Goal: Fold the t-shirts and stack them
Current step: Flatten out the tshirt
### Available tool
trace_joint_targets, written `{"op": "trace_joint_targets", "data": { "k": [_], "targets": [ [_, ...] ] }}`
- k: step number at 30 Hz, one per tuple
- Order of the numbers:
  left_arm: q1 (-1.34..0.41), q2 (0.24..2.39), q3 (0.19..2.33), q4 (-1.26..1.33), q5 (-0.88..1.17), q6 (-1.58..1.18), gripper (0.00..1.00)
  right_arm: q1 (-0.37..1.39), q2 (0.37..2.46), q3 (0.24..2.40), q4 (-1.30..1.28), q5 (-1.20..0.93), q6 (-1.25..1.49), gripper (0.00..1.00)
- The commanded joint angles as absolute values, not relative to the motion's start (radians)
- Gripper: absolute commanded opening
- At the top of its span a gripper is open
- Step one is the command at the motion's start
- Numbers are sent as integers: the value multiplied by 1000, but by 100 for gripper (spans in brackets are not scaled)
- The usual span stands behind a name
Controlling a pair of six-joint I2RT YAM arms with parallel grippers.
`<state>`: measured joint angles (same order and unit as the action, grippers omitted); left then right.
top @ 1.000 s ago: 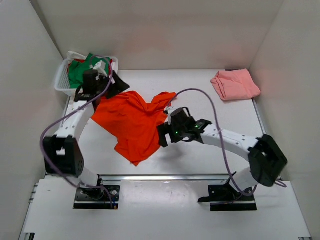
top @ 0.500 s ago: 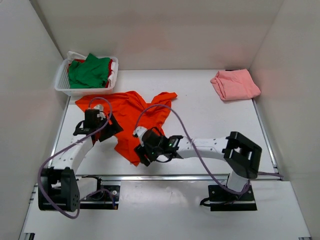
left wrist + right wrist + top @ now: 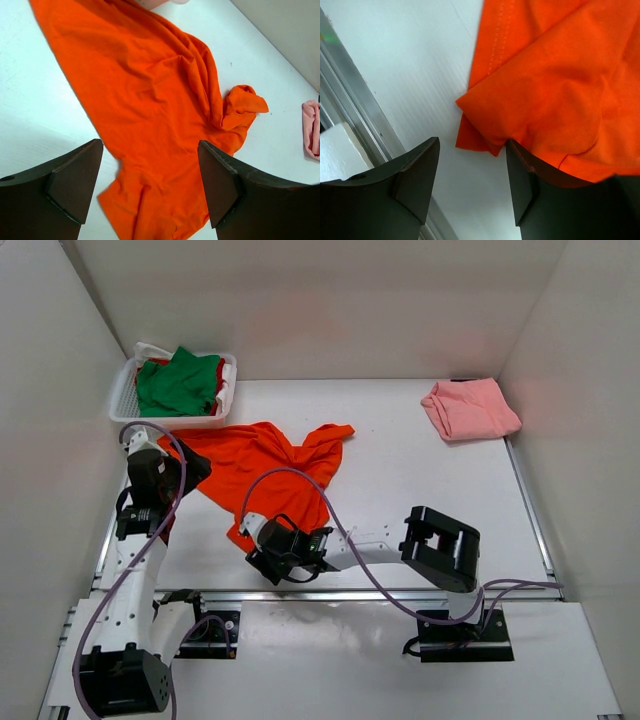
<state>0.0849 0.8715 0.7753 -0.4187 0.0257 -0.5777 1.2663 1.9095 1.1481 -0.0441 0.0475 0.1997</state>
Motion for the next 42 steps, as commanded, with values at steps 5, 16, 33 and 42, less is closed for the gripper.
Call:
{"op": "trace_joint_targets", "data": {
  "k": [5, 16, 33, 42],
  "targets": [
    [97, 830, 755, -437, 2, -589, 88, 1284, 2040, 1274, -106, 147, 170, 32],
    [80, 891, 680, -416, -17, -519, 89, 983, 1616, 838, -293, 163, 340, 0],
    [-103, 1169, 614, -544, 92, -479, 92, 362, 1304, 706, -420, -25, 173, 0],
    [-175, 1107, 614, -675, -122, -526, 97, 382, 1296, 712, -420, -40, 205, 0]
  ]
}}
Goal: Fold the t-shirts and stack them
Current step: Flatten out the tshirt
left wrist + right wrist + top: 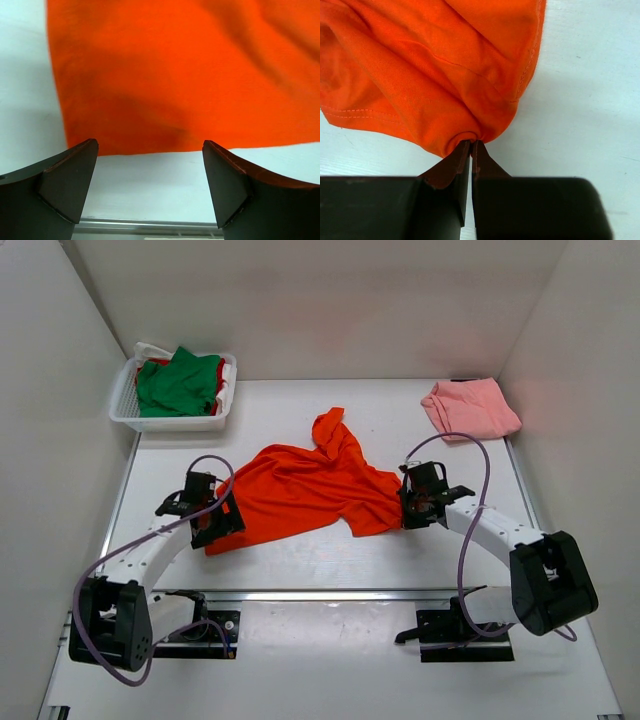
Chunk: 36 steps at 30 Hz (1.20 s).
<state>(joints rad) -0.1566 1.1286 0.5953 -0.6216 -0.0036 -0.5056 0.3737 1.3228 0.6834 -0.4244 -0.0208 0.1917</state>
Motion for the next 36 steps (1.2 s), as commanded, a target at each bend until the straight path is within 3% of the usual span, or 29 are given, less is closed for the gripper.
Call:
{"op": "trace_joint_targets", "data": {
  "k": [1, 6, 11, 12, 13, 14, 19, 22, 26, 29, 36],
  "targets": [
    [-158, 1124, 614, -675, -129, -526, 97, 380, 1287, 712, -419, -41, 201, 0],
    [-219, 1303, 617, -695, -126, -505, 96, 373, 1269, 719, -433, -49, 199, 0],
    [-238, 1379, 624, -695, -126, -508, 83, 324, 1223, 736, -451, -80, 183, 0],
    [-221, 1382, 620, -687, -111, -500, 54, 327, 1209, 741, -462, -80, 176, 0],
    [-215, 1379, 612, -681, -109, -492, 34, 312, 1200, 742, -454, -86, 178, 0],
    [-210, 1373, 624, -673, -101, -491, 0, 305, 1193, 732, -454, -90, 172, 0],
    [-167, 1281, 806, -684, 104, -465, 0, 229, 1160, 811, -495, -127, 137, 0],
    [-147, 1221, 1117, -721, 179, -483, 0, 169, 1123, 973, -541, -146, 126, 0],
    [-62, 1293, 1567, -759, 283, -526, 0, 88, 1108, 1292, -583, -238, 130, 0],
    [-40, 1339, 1754, -735, 327, -576, 0, 63, 1111, 1465, -594, -255, 150, 0],
    [-35, 1163, 1710, -494, 356, -744, 0, 23, 1080, 1851, -652, -233, 105, 0]
  ]
}}
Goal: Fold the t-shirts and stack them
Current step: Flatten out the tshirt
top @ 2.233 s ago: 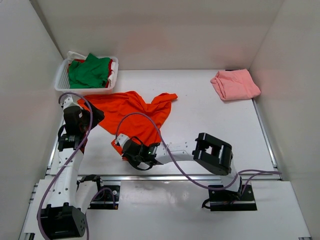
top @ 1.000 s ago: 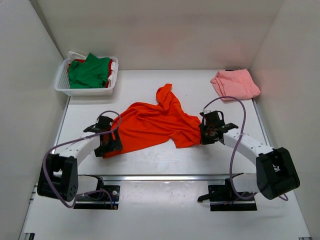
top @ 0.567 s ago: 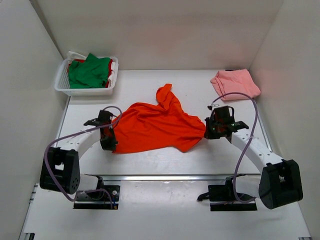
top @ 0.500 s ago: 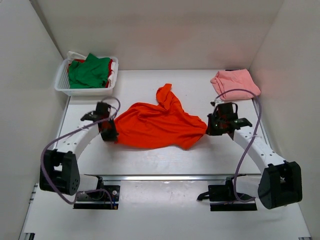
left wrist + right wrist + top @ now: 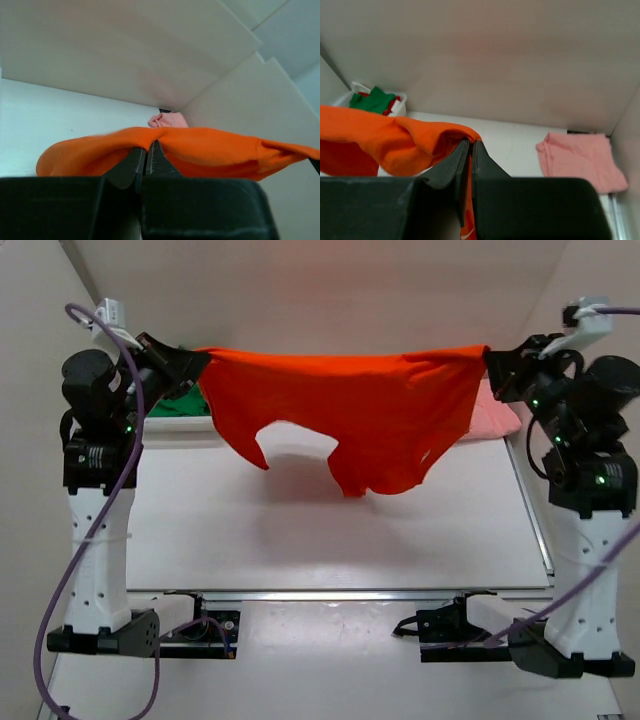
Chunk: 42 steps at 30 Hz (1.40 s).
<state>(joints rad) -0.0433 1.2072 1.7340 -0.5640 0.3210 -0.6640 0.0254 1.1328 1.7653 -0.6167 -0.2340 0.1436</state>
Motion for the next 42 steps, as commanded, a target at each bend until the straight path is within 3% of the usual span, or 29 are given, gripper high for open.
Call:
{"op": "trace_joint_targets", "data": {
  "k": [1, 11, 17, 22, 25, 33, 39, 40, 41, 42],
  "targets": [
    [-46, 1135, 1712, -483, 342, -738, 0, 25, 1068, 1874, -660, -232, 95, 0],
    [-98, 939, 1663, -526, 333, -768, 0, 3, 880, 1917, -770, -132, 35, 0],
    [-117, 936, 1620, -522, 307, -773, 0, 17, 977, 1977, -785, -158, 35, 0],
    [-77, 953, 1390, -324, 365, -834, 0, -51, 1104, 1933, -694, -281, 43, 0],
    [-81, 971, 1246, -212, 353, -844, 0, -28, 1149, 1786, -582, -295, 46, 0],
    [-84, 1236, 988, 79, 327, -804, 0, 95, 1406, 1497, -348, -248, 26, 0],
    [-94, 1648, 1092, 219, 288, -790, 0, 87, 1769, 1636, -250, -252, 46, 0],
    [-97, 1737, 1142, 232, 276, -788, 1, 77, 1870, 1728, -238, -262, 63, 0],
    [-94, 1771, 1205, 238, 264, -784, 18, 62, 1987, 1786, -244, -274, 74, 0],
    [-89, 1843, 1238, 229, 255, -785, 42, 57, 2047, 1919, -279, -267, 83, 4]
  ]
}}
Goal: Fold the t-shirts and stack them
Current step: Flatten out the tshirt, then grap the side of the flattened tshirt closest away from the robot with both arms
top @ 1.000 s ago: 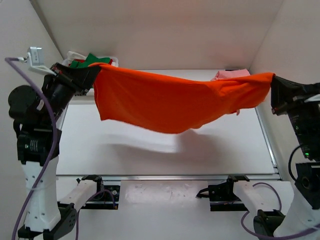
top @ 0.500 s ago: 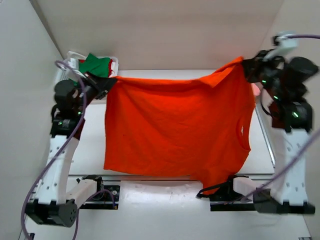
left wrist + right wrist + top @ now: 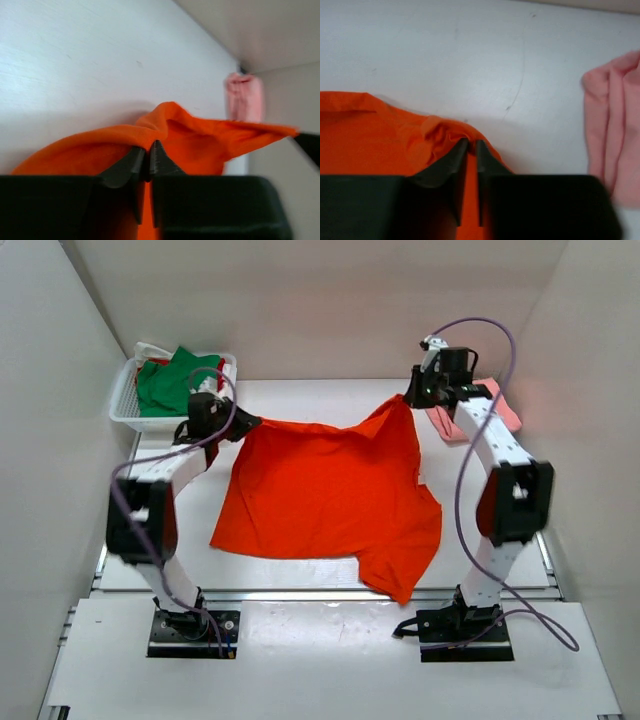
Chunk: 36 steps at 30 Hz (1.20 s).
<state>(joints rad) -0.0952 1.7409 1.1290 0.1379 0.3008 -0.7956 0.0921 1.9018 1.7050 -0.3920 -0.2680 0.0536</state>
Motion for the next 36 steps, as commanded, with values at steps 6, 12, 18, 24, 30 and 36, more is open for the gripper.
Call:
{"op": "trace_joint_targets", "data": {
  "k": [6, 12, 18, 24, 30, 36],
  "targets": [
    [-72, 1815, 1258, 247, 152, -766, 74, 38, 2359, 2420, -388, -88, 29, 59],
    [-17, 1542, 1036, 128, 195, -735, 77, 63, 2050, 1948, -342, 98, 121, 75],
    [-54, 1299, 824, -247, 115, -585, 80, 132, 1567, 1352, -467, 124, 245, 66],
    [-141, 1296, 775, -523, 3, -532, 83, 389, 1273, 956, -609, 212, 402, 57],
    [-169, 1250, 643, -502, -33, -568, 83, 604, 1063, 683, -680, 149, 644, 55],
    [-192, 1255, 595, -540, -57, -575, 81, 800, 1011, 548, -683, 86, 814, 54]
  ]
}}
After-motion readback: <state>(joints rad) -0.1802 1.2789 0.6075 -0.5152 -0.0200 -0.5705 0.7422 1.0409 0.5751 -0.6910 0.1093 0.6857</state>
